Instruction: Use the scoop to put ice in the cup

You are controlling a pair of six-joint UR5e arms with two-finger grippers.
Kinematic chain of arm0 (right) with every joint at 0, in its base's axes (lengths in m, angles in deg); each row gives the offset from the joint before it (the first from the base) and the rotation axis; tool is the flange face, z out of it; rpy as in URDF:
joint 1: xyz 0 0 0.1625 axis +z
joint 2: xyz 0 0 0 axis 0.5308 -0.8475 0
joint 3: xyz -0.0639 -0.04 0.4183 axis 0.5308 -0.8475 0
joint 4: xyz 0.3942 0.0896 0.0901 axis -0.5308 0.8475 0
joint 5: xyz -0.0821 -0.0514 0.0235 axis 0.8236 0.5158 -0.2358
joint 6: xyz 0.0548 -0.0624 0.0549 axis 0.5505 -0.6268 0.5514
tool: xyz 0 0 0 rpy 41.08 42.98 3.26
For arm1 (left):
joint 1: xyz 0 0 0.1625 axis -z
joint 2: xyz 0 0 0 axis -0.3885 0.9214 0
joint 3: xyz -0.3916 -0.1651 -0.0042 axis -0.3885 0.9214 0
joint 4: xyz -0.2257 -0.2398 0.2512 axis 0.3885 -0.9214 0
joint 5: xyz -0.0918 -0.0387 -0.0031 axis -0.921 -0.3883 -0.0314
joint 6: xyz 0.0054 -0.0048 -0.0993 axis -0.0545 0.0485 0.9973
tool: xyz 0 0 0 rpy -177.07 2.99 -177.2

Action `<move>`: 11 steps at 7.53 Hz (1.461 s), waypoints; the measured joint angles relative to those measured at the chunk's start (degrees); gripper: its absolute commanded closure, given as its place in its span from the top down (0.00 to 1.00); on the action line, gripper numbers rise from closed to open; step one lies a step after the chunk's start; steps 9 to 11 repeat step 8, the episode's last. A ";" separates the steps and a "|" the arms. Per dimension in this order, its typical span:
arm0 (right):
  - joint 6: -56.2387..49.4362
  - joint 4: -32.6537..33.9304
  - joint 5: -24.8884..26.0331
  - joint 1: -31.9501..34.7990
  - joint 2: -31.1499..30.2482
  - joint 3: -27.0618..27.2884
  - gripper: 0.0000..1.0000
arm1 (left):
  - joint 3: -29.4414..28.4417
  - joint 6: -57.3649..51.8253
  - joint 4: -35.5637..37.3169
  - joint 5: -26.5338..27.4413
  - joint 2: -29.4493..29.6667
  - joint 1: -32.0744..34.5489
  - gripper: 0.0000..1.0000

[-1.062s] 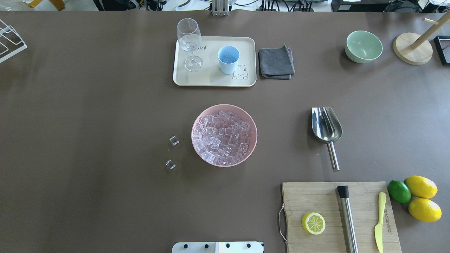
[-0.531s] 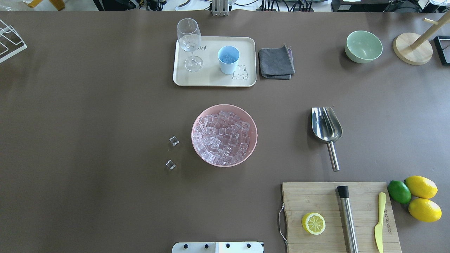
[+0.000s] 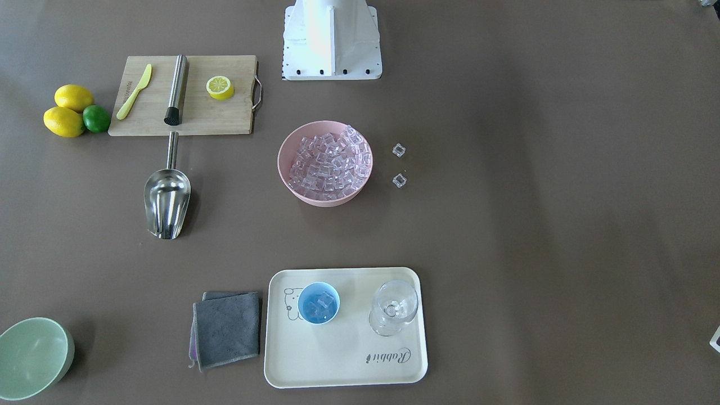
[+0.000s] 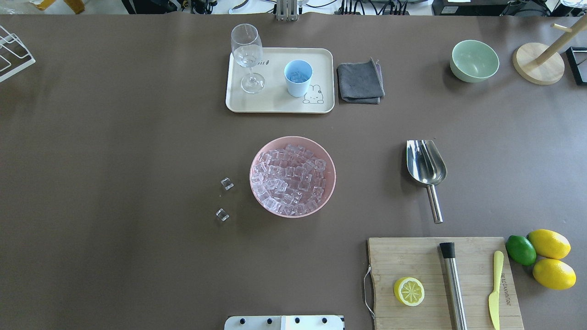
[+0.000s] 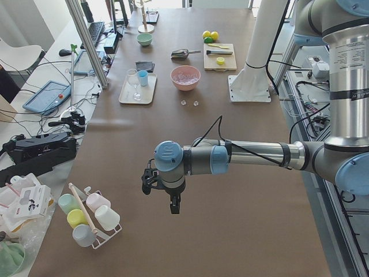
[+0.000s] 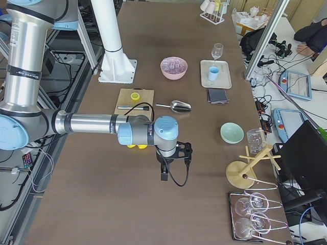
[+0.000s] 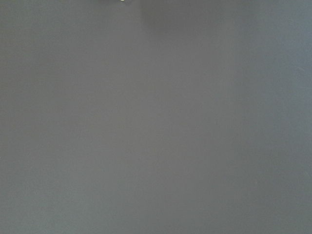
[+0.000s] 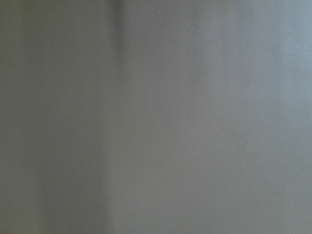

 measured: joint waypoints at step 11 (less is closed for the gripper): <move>0.01 0.16 -1.65 -0.18 0.18 -0.74 1.00 | 0.06 0.00 0.00 0.00 0.04 -0.24 0.99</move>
